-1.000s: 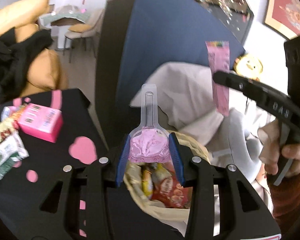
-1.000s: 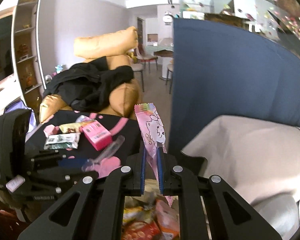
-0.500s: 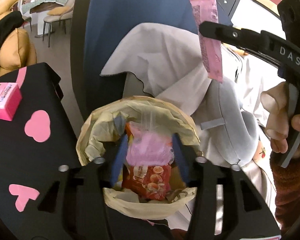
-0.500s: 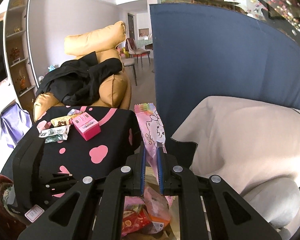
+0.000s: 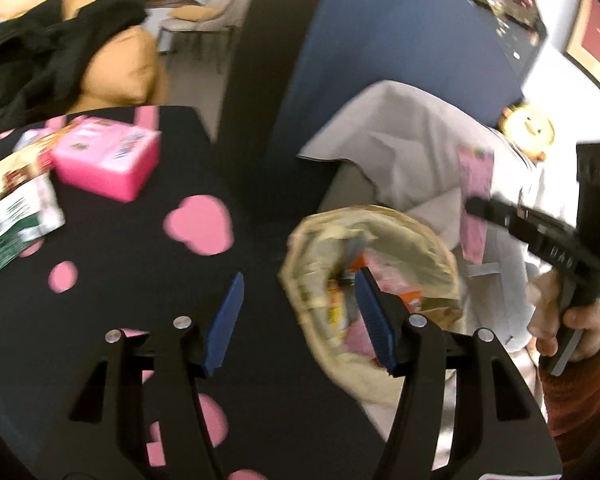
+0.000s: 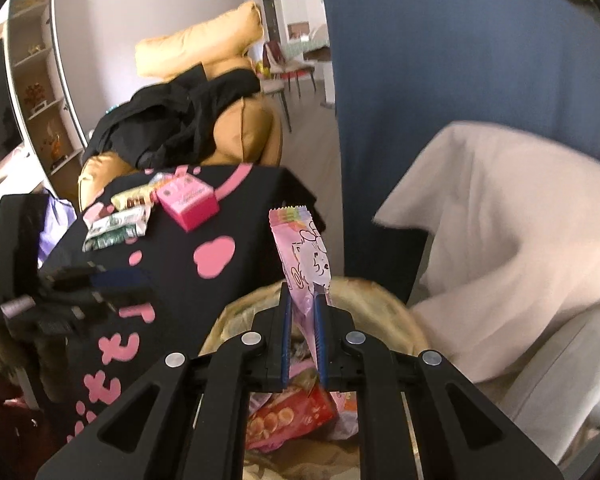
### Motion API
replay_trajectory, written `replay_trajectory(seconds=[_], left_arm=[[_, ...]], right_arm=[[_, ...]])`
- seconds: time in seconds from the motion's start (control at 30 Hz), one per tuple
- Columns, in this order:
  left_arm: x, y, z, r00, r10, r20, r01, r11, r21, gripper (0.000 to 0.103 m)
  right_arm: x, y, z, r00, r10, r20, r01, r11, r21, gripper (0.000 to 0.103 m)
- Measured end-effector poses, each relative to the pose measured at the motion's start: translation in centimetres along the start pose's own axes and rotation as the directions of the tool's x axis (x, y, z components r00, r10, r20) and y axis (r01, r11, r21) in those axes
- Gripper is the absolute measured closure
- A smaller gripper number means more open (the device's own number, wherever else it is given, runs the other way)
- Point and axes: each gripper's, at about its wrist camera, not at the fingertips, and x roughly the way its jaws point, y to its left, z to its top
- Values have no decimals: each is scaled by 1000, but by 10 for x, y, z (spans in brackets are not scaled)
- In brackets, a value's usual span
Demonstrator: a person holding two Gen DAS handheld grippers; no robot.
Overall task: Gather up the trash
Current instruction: 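Open the left gripper over the bin while the right lowers the pink wrapper in and opens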
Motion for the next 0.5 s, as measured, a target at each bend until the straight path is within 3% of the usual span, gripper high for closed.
replay_trajectory(seconds=[0.3, 0.37, 0.43, 0.5], left_arm=[[-24, 59, -23, 999, 54, 6, -53, 993, -102, 48], [-28, 71, -27, 998, 58, 6, -56, 991, -123, 48], [-33, 79, -31, 998, 67, 11, -65, 989, -135, 48], [-38, 90, -36, 997, 80, 16, -77, 985, -151, 48]], right_arm=[[35, -6, -29, 992, -14, -124, 21, 998, 59, 88], [43, -7, -33, 986, -18, -163, 29, 997, 66, 72], [44, -5, -34, 987, -15, -159, 25, 998, 60, 44], [43, 0, -32, 988, -14, -153, 21, 999, 49, 43]])
